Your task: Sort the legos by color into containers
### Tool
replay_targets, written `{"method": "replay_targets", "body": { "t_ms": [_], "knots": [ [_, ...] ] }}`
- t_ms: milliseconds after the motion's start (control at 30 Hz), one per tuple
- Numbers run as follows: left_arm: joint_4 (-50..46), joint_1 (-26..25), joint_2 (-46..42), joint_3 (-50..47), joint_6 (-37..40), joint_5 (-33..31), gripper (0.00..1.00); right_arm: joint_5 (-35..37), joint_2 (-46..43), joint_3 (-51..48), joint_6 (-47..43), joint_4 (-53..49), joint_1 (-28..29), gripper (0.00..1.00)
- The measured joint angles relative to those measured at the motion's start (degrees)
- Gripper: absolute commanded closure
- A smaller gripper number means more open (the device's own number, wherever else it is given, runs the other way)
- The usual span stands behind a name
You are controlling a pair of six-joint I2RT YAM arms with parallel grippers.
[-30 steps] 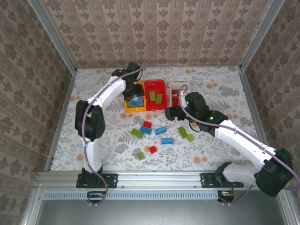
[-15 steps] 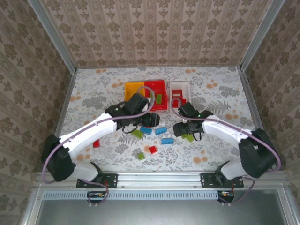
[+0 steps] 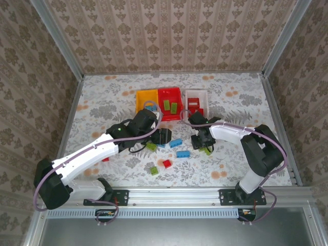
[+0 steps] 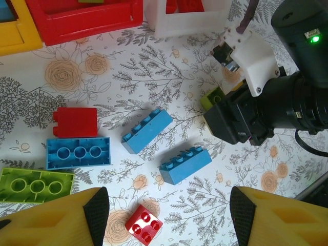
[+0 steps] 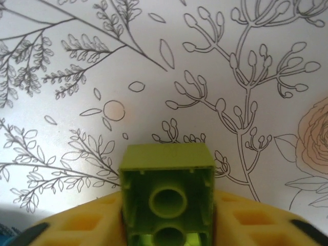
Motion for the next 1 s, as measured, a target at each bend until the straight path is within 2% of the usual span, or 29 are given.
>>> {"method": "replay_targets", "body": {
  "t_ms": [200, 500, 800, 1000],
  "knots": [
    [-0.55, -0.22, -0.26, 0.07, -0.59, -2.75, 0.35, 0.00, -0.66, 2.10, -0.28, 1.29, 0.00, 0.76],
    [-2.89, -0.20, -3.93, 3.28, -2.05, -12.04, 0.35, -4.52, -1.53, 14.73, 1.92, 7.82, 0.17, 0.76],
    [-5.70, -0.20, -5.60, 4.44, -3.02, -16.83, 0.35, -8.15, 14.84, 32.06, 5.84, 11.28, 0.26, 0.75],
    [-8.85, -0.09, -8.31, 4.15, -4.50, -18.56, 0.35, -8.90, 22.62, 38.42, 7.85, 10.64, 0.26, 0.60]
  ]
}}
